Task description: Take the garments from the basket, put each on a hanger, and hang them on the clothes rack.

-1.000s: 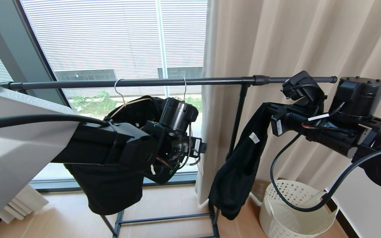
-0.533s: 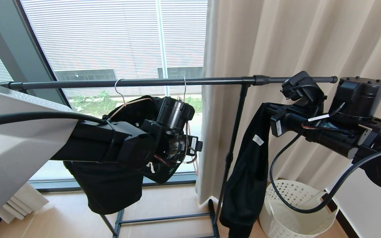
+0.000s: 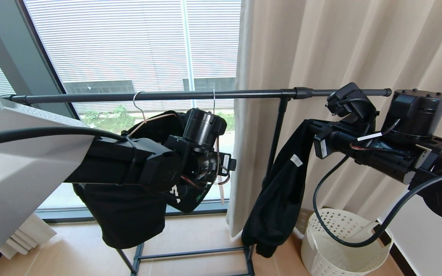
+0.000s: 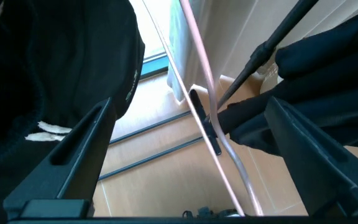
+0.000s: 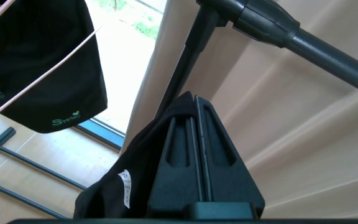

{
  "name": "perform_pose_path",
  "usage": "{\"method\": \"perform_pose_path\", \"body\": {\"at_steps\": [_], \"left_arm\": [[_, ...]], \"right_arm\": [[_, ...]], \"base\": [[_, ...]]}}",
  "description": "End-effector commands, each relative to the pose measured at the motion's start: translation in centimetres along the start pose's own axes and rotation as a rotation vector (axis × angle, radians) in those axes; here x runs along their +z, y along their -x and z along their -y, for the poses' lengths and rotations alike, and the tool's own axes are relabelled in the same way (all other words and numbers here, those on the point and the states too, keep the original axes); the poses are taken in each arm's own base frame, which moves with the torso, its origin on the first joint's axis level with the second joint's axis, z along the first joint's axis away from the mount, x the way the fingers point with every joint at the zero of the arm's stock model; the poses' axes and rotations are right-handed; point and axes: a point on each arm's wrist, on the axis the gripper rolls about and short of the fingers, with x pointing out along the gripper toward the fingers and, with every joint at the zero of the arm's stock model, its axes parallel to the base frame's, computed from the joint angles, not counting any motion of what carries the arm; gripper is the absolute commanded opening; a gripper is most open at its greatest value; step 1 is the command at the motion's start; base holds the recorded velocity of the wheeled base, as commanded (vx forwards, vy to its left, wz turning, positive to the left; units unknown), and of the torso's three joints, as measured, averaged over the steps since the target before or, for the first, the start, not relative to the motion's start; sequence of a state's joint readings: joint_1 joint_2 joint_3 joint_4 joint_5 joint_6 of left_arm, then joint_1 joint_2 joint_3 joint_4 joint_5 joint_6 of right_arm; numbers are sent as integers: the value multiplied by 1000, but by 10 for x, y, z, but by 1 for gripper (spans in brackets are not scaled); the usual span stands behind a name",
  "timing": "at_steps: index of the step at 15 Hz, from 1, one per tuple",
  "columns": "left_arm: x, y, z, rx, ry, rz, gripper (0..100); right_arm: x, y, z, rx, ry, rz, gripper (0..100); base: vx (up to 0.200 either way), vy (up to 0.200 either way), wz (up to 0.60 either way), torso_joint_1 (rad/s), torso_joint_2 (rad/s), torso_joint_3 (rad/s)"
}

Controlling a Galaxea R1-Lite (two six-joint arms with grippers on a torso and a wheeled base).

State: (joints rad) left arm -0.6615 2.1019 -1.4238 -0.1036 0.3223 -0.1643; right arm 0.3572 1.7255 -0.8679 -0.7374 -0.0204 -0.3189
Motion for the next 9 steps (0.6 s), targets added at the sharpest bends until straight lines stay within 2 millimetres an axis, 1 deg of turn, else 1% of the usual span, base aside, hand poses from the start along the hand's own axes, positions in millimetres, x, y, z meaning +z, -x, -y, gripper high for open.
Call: {"method": "perform_pose_path", "body": {"at_steps": [1, 3, 6, 9], "left_arm": [[-5, -9, 2, 4, -3, -13, 100], [-6, -18, 1, 16, 1, -14, 100], [-2, -29, 1, 24, 10, -1, 100], [-1, -35, 3, 23, 12, 6, 100]], "right_arm": [[-1, -1, 0, 1, 0, -2, 0], [-1, -1, 0, 2, 0, -4, 0], [-2, -2, -1, 2, 0, -5, 0], [-2, -2, -1, 2, 0, -5, 0]], "base": [[0, 0, 0, 0, 0, 0], [0, 0, 0, 0, 0, 0], [0, 0, 0, 0, 0, 0], [0, 0, 0, 0, 0, 0]]}}
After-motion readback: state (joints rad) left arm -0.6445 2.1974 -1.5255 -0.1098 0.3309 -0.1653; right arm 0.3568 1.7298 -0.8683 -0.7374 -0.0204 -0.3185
